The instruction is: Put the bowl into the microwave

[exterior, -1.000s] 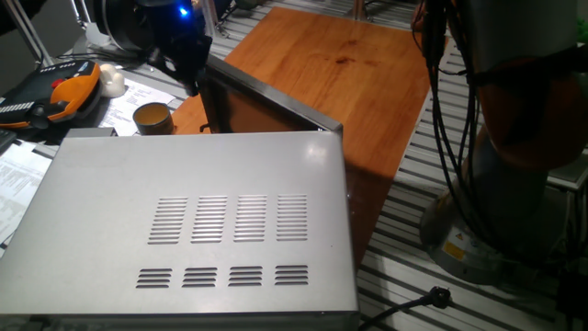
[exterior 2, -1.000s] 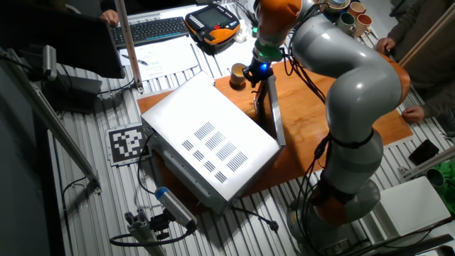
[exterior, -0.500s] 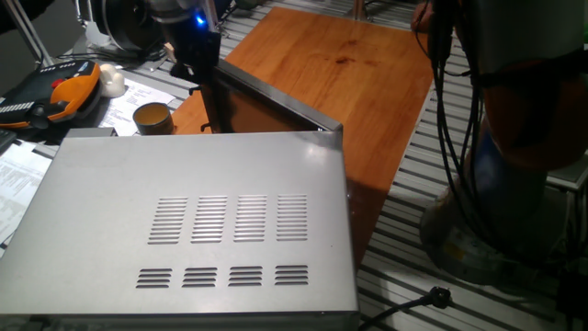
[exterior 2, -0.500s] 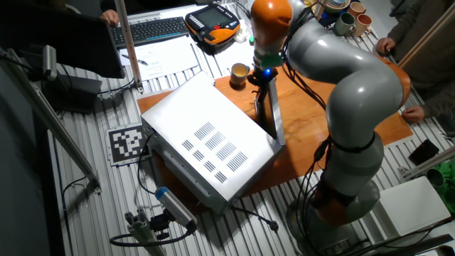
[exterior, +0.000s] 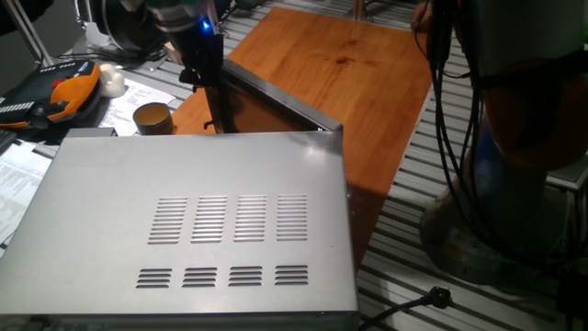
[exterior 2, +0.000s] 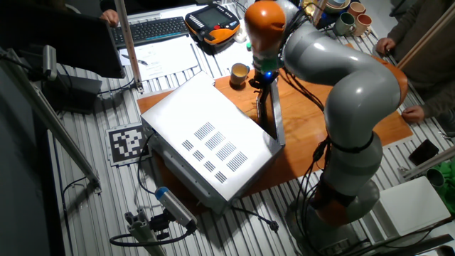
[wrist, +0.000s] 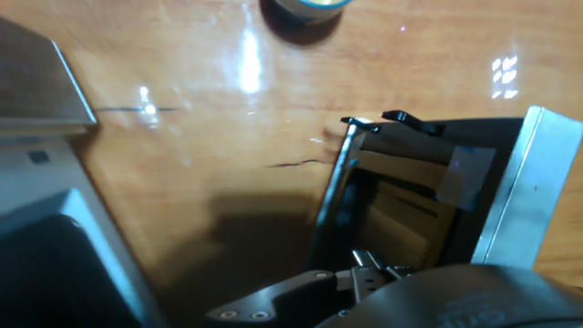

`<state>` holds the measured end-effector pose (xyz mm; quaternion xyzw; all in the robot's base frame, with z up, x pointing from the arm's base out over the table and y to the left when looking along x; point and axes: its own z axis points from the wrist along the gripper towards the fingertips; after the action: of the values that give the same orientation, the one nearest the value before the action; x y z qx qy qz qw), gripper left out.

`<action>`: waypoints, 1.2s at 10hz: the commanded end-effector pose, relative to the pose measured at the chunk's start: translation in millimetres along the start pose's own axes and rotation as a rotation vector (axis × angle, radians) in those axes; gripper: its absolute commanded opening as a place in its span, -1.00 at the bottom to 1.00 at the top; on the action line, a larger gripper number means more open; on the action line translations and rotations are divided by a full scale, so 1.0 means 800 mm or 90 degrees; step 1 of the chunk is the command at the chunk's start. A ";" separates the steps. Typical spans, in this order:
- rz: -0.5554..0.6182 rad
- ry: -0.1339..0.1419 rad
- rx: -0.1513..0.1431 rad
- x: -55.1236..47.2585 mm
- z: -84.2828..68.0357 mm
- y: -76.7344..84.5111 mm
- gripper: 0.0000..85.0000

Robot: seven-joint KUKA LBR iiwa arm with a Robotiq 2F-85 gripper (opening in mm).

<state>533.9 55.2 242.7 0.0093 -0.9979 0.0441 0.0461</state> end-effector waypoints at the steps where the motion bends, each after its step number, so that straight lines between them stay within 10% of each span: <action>1: 0.037 0.010 -0.035 0.000 0.000 0.000 -1.00; 8: 0.166 0.034 -0.058 0.000 0.000 0.000 -1.00; 12: 0.114 0.024 0.006 0.000 0.000 0.000 -1.00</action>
<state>533.4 54.0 242.4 -0.0789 -0.9935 0.0552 0.0604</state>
